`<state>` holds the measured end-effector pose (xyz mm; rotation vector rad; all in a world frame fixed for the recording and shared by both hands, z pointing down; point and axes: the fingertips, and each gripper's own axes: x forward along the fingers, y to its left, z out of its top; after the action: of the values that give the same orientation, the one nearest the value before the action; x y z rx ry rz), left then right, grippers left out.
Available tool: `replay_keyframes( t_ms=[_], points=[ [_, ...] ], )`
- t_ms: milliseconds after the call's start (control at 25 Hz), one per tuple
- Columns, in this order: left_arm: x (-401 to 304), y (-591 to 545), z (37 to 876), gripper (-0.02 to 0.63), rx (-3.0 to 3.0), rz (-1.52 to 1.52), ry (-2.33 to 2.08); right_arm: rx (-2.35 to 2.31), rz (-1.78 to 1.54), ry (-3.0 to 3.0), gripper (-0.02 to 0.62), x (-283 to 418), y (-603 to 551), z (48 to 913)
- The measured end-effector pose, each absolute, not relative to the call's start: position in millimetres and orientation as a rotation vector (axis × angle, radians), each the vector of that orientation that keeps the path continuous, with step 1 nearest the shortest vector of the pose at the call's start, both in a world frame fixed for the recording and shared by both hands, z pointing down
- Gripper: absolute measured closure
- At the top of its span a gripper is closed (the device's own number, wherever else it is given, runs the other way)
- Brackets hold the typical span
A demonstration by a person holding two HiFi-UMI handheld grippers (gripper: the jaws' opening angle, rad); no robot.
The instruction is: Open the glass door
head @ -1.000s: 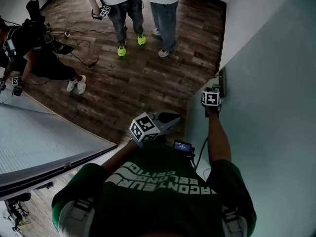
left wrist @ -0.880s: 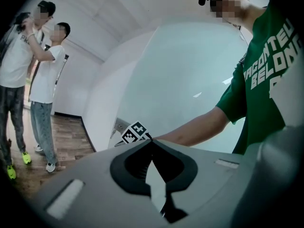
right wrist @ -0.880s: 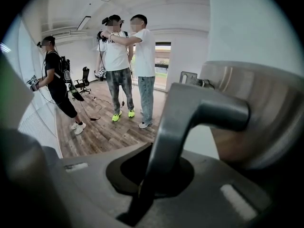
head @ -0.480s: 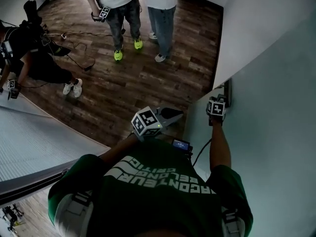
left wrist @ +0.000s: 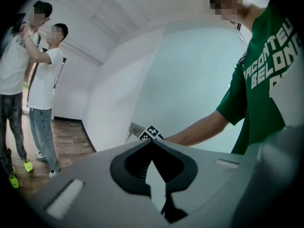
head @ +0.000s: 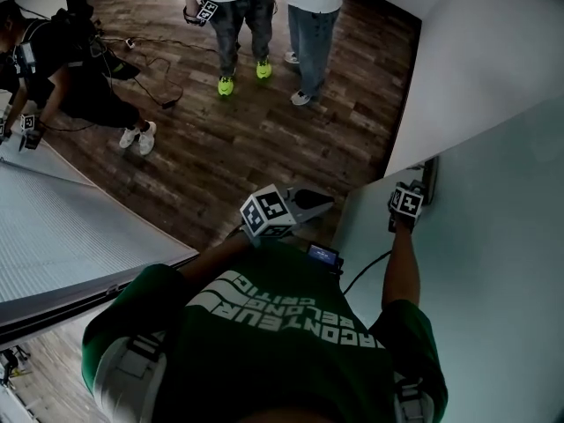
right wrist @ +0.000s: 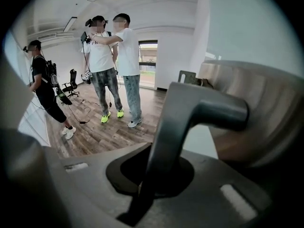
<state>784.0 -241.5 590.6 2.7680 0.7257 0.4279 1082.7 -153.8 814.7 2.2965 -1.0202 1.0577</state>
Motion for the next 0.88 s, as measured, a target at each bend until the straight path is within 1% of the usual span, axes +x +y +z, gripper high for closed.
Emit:
replay_keyframes(
  t_ms=[320, 880],
  points=[
    [777, -244, 599, 0.591, 2.745, 0.431, 0.692, 2.323, 1.082, -0.957, 0.603, 1099, -131, 819],
    [791, -242, 592, 0.591, 2.755, 0.445, 0.735, 2.302, 1.130, -0.922, 0.604, 1110, -120, 818]
  ],
)
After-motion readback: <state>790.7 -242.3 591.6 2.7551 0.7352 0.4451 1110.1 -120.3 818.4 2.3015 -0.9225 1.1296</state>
